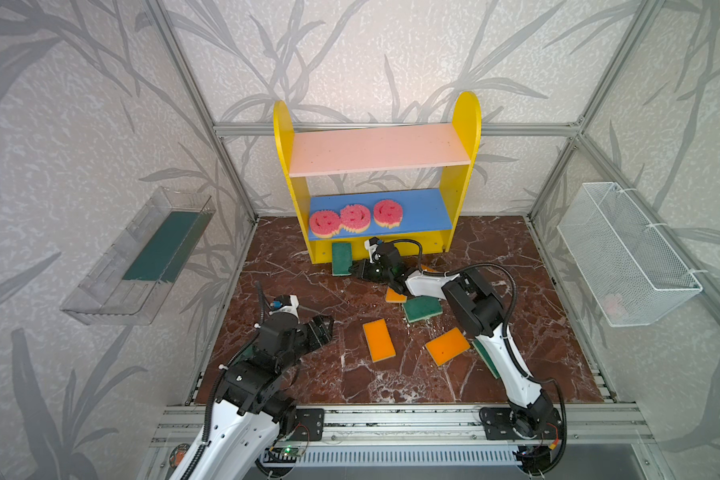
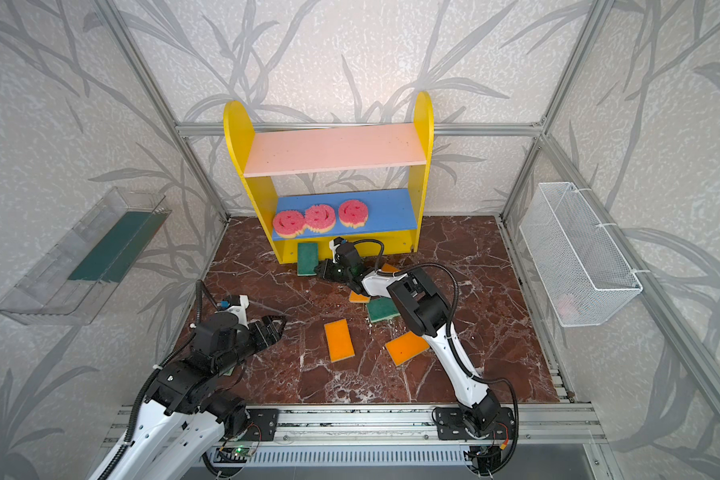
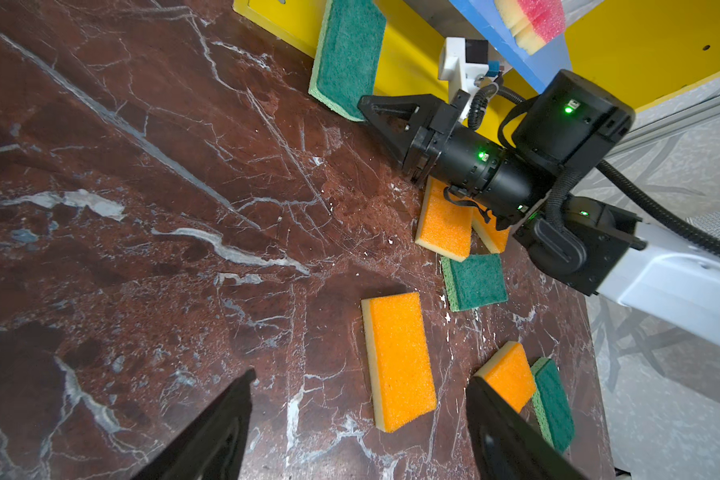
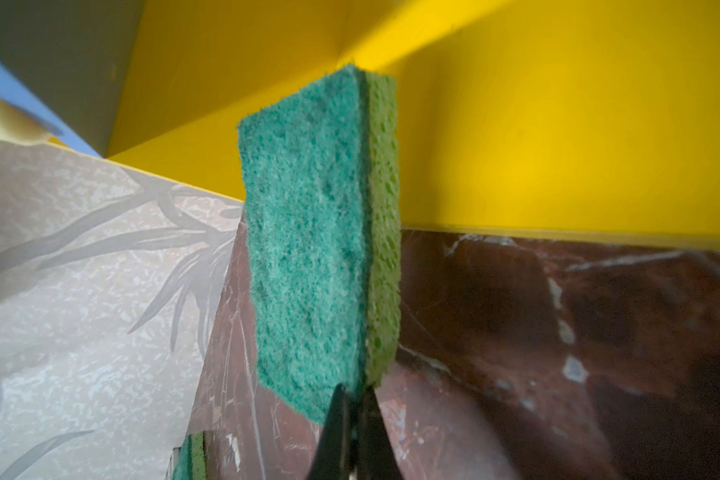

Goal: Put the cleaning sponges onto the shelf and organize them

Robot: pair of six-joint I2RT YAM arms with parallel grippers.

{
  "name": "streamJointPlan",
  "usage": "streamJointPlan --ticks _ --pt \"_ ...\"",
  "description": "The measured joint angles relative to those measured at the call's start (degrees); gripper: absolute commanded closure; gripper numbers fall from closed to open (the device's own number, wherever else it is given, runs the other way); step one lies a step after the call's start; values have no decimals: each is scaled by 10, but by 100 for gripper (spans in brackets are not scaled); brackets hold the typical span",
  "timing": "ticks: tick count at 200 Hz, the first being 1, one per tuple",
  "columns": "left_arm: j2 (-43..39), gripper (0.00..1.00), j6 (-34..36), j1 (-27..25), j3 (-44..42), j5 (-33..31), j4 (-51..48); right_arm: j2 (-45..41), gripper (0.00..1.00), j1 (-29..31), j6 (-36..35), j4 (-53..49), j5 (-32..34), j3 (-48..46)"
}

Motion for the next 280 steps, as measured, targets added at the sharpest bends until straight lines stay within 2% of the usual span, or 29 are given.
streamJointPlan --ticks 106,193,263,280 --pt "10 18 34 0 89 -31 -49 104 100 22 4 54 55 127" --pt "54 18 60 3 115 -50 -42 177 100 22 -6 -24 73 276" --pt "57 18 63 12 116 -50 -40 227 100 22 -14 -85 74 381" --pt "57 18 63 12 116 -50 -38 229 95 22 -17 -97 74 389"
